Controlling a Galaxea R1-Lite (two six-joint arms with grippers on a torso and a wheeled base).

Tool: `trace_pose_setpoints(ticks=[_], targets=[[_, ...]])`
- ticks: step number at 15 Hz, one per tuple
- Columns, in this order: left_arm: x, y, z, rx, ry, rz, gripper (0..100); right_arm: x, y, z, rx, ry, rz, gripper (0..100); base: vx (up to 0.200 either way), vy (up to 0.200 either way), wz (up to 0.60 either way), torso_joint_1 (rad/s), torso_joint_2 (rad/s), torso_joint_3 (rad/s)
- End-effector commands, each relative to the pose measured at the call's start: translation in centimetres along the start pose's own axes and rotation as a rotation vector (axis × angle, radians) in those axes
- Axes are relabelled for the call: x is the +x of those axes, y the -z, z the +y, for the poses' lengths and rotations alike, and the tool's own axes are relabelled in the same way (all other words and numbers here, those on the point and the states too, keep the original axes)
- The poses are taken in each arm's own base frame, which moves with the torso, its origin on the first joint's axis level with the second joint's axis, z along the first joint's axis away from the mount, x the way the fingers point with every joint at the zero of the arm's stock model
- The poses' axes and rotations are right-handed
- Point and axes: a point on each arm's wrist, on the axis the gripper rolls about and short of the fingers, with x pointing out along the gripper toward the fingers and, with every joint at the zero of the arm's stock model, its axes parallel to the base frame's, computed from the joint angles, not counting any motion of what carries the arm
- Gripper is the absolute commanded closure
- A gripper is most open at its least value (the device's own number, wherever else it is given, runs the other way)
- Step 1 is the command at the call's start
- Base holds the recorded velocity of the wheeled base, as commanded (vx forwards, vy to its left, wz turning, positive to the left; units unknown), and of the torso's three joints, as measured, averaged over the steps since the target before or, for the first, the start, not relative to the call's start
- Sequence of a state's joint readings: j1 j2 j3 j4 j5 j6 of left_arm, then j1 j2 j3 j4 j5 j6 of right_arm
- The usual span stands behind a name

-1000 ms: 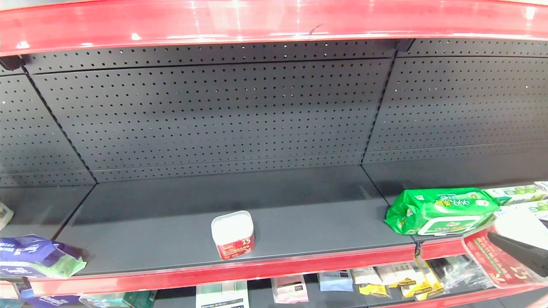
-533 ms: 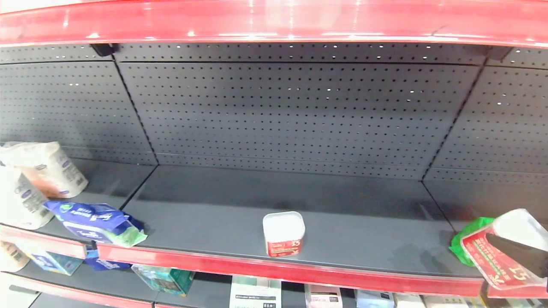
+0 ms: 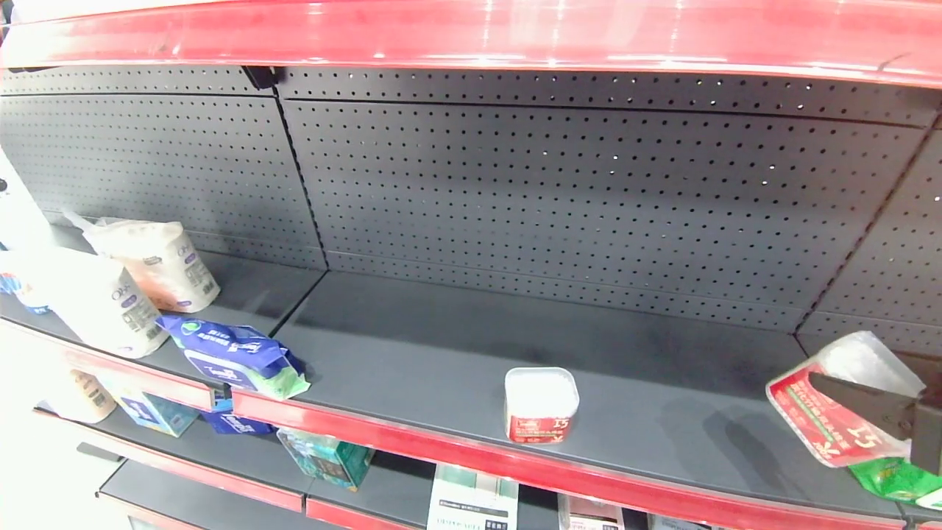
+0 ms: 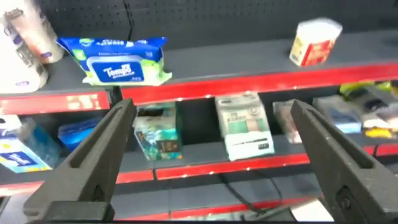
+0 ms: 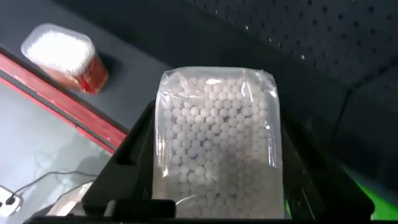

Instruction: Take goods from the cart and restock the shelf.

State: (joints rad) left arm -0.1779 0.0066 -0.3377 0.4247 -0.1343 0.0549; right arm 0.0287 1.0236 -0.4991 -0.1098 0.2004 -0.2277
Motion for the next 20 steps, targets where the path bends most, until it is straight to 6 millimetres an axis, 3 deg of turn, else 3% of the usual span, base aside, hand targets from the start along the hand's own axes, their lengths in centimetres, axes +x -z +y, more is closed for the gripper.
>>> trace_pose_setpoints(ticks=[1,4,6,9,11,13,17,20], targets=[[0.5,-0.6,-0.3,-0.020,-0.098,0.042,0,3.2,-0.4,-0.6,0.001,-0.043,0.019,100,0.000,0.000,0.00,0.000,0.00,0.000],[1.2,-0.8,-1.1,-0.057,-0.290,0.076,0,4.9,-0.5,-0.2,-0.011,-0.119,0.025,100,0.000,0.000,0.00,0.000,0.00,0.000],[1.5,0.6,-1.4,-0.063,-0.344,0.081,0,5.5,-0.3,0.1,-0.013,-0.141,0.047,100,0.000,0.000,0.00,0.000,0.00,0.000],[2.6,2.9,-1.4,-0.091,-0.284,0.069,0,6.0,-0.2,0.0,-0.010,-0.144,0.063,100,0.000,0.000,0.00,0.000,0.00,0.000],[3.2,3.0,-1.1,-0.099,-0.271,-0.006,0,6.0,-0.4,0.0,-0.009,-0.142,0.057,100,0.000,0.000,0.00,0.000,0.00,0.000],[3.1,3.1,-0.9,-0.095,-0.371,0.000,0,6.2,-0.4,-0.1,-0.007,-0.144,0.058,100,0.000,0.000,0.00,0.000,0.00,0.000],[3.5,3.2,-0.9,-0.113,-0.290,-0.056,0,6.2,-0.1,0.0,-0.005,-0.145,0.072,100,0.000,0.000,0.00,0.000,0.00,0.000],[3.5,3.2,-0.5,-0.104,-0.480,-0.060,0,6.2,0.0,0.0,-0.004,-0.143,0.074,100,0.000,0.000,0.00,0.000,0.00,0.000]])
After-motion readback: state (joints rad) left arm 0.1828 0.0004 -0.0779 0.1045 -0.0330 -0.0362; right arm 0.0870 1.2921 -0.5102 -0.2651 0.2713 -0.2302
